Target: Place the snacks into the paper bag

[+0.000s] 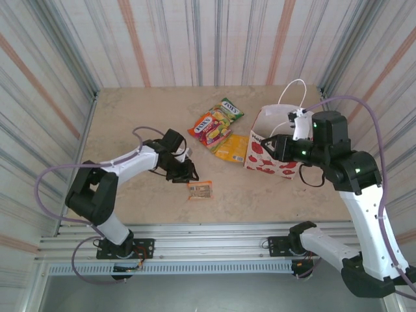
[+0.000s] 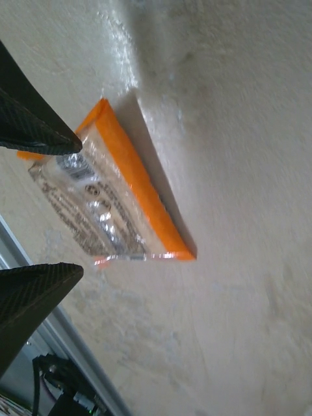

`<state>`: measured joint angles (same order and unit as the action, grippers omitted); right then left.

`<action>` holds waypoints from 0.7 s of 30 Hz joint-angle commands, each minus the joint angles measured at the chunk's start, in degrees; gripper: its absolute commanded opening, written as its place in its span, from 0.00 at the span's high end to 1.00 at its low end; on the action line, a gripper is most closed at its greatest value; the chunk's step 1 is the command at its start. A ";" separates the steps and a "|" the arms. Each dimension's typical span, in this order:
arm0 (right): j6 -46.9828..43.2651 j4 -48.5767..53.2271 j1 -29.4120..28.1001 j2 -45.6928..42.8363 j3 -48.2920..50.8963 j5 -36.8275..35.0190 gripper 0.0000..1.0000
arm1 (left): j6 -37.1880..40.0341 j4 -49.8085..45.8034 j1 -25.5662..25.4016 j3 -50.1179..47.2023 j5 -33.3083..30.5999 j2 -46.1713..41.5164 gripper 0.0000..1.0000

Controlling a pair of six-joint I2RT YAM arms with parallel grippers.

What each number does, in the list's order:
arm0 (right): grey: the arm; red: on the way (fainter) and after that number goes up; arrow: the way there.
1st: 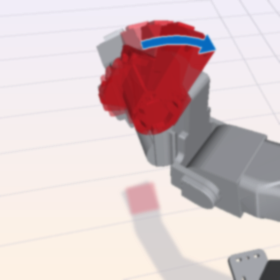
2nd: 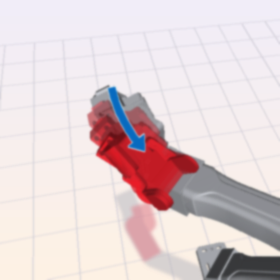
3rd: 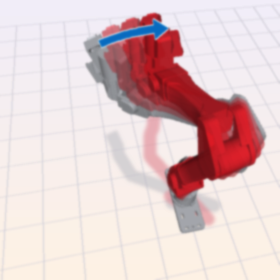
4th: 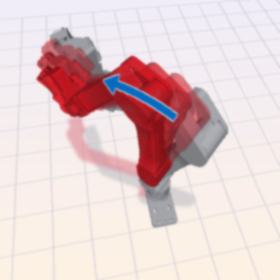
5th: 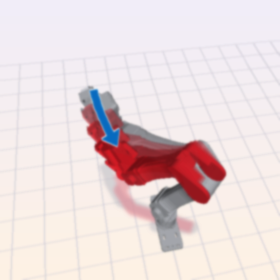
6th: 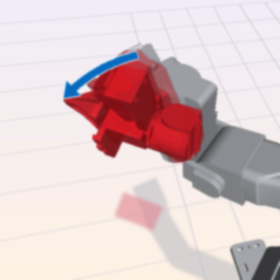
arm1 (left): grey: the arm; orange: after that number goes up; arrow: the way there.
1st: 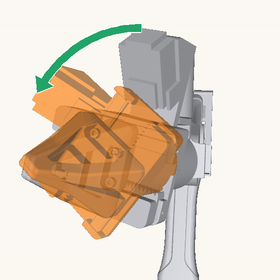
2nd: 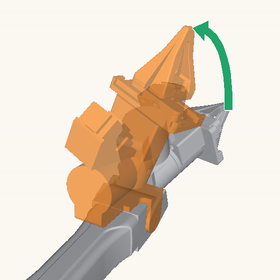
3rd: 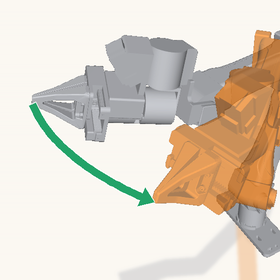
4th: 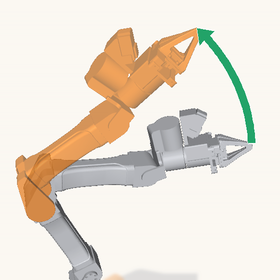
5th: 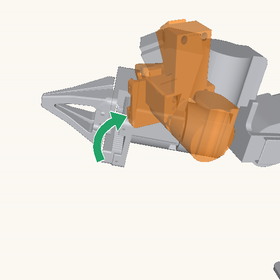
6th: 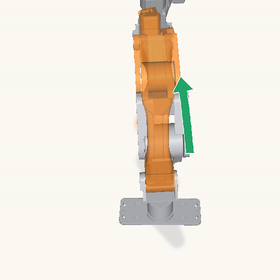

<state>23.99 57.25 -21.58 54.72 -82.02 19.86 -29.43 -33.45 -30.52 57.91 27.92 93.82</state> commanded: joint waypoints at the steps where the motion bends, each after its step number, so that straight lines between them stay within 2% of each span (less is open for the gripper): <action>1: 1.76 -5.75 -2.65 0.01 1.03 1.06 0.52 | -0.98 -1.17 -0.69 -0.78 -1.58 1.86 0.52; 10: 1.21 -6.93 -6.87 3.27 0.90 -1.06 0.52 | -0.15 -0.58 -1.35 -1.35 -2.16 6.13 0.51; 21: 1.32 -7.29 -9.13 4.50 1.33 -2.67 0.52 | 0.78 -0.77 -1.82 -3.57 -4.19 5.27 0.53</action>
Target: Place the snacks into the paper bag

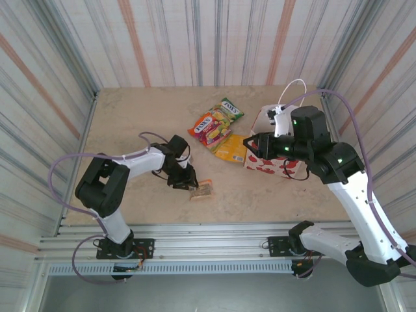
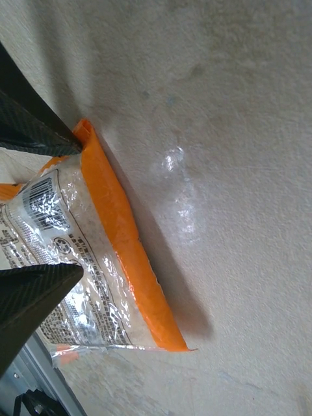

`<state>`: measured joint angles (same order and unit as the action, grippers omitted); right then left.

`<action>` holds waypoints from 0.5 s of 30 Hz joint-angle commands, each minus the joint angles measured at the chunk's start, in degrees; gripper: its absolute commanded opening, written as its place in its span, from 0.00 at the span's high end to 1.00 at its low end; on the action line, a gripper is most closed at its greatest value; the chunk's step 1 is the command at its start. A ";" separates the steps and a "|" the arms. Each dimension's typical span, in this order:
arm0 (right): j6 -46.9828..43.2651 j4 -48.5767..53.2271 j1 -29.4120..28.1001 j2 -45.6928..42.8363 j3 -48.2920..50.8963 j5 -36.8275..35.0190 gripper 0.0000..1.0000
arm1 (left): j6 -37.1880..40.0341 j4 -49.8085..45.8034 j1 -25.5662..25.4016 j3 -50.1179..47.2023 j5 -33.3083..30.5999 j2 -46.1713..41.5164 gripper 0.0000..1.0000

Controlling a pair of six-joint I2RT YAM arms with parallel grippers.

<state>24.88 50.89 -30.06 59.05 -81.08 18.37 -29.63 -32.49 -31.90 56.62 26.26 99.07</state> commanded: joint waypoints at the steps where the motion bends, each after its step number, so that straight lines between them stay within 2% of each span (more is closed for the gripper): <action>1: 0.40 -1.01 -0.78 0.26 0.39 -1.28 0.52 | 1.04 -1.52 -0.39 -2.64 -2.71 0.22 0.55; 8: 0.43 -0.75 -1.18 -0.21 0.61 -2.11 0.52 | 2.60 -1.17 -1.97 -3.69 -5.89 2.74 0.60; 11: 0.43 -0.48 -1.20 -0.42 0.61 -2.64 0.53 | 3.33 -1.50 -3.62 -3.80 -8.29 3.88 0.69; 15: 0.30 -0.32 -1.31 -0.85 0.66 -3.31 0.53 | 3.70 -2.10 -5.22 -3.49 -9.72 3.83 0.86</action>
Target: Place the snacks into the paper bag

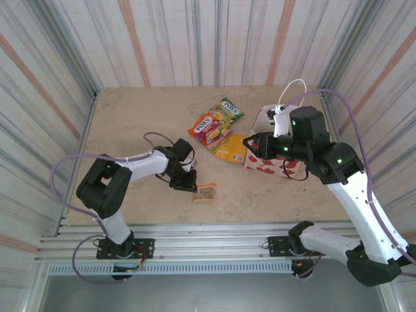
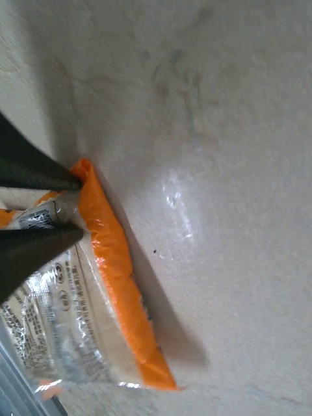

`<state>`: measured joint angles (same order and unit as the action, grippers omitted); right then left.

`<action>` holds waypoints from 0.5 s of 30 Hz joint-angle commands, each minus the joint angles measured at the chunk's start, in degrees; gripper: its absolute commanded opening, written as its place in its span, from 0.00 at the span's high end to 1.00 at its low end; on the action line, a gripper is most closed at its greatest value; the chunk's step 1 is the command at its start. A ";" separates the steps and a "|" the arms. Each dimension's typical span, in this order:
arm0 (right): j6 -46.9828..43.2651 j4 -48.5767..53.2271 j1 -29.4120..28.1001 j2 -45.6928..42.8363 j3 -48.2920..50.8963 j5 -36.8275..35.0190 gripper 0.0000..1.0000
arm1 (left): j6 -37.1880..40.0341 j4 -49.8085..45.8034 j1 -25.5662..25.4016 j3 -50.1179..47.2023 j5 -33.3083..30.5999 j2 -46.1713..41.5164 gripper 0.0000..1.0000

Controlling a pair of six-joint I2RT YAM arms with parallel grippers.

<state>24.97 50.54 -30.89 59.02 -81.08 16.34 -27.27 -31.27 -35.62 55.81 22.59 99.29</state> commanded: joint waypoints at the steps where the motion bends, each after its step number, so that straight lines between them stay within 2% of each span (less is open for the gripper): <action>1: 0.25 -0.05 -0.48 -0.93 0.74 -1.39 0.53 | 1.34 -3.38 -1.64 -2.51 -6.23 3.29 0.89; 5: 0.25 -0.96 -0.48 -1.15 1.26 -1.41 0.53 | 1.42 -4.07 -1.65 -1.55 -7.00 0.44 1.00; 15: 0.08 -2.03 -0.57 1.13 1.86 1.79 0.52 | 2.04 -5.65 -1.52 3.10 -7.65 -11.90 1.00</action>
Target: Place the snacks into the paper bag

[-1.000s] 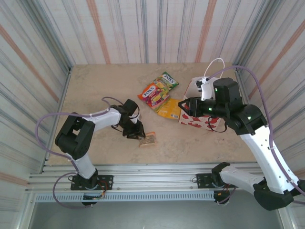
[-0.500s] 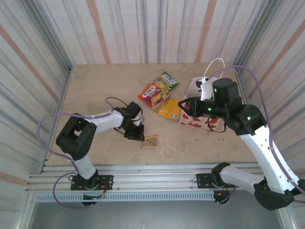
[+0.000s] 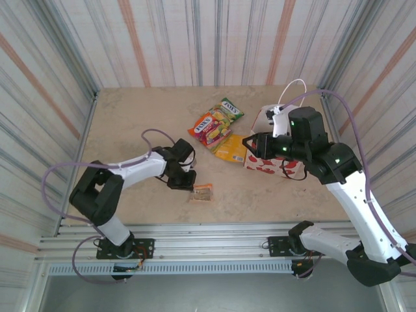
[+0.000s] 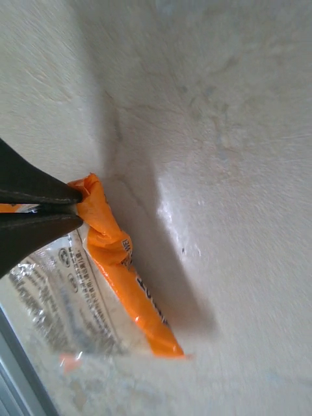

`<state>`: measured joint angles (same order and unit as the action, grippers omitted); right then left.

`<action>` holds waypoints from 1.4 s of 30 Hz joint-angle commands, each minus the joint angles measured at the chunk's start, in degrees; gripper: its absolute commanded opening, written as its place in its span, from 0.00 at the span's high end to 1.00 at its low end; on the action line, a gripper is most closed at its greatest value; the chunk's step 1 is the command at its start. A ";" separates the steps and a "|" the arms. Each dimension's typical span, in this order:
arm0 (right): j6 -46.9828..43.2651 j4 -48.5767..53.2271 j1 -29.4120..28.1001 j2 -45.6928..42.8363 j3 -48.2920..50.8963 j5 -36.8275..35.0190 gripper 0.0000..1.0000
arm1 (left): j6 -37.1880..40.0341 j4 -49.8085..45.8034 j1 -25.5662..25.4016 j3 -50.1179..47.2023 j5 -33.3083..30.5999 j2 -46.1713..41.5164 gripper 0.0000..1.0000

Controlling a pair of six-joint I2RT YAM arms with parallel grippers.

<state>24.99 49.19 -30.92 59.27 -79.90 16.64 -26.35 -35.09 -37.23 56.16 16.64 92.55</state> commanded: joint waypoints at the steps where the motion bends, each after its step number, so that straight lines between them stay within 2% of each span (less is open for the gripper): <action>1: 0.05 -0.70 -0.50 1.25 0.79 1.77 0.53 | 1.04 -1.76 0.21 3.24 -1.72 -6.42 1.00; 6: -0.05 -0.51 -0.55 3.13 1.01 3.38 0.52 | 0.60 -0.91 2.07 5.35 0.02 -12.50 1.00; 16: 1.24 1.37 -0.53 11.37 -1.55 7.81 0.50 | -0.90 5.41 6.46 10.07 7.90 -22.00 1.00; 21: 2.26 -0.09 -1.46 15.44 -3.22 11.20 0.50 | -1.78 8.67 6.76 11.95 11.02 -23.42 1.00; 32: 4.11 -7.91 -2.88 19.67 -3.71 16.03 0.51 | -2.65 11.90 6.80 12.75 12.32 -23.97 1.00; 36: 4.02 -8.80 -2.94 20.22 -4.09 15.04 0.60 | -3.09 13.06 6.79 13.18 13.25 -24.07 1.00; 41: 3.47 -8.96 -2.94 20.09 -5.09 14.28 0.87 | -3.18 13.56 6.78 13.88 13.09 -23.93 0.99; 42: 3.13 -8.79 -2.92 19.95 -5.46 13.81 0.90 | -3.25 13.55 6.74 14.05 13.02 -23.91 0.95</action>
<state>28.42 41.12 -33.43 79.46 -82.87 31.31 -28.84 -23.20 -30.81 67.68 28.53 70.26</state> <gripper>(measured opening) 0.122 0.078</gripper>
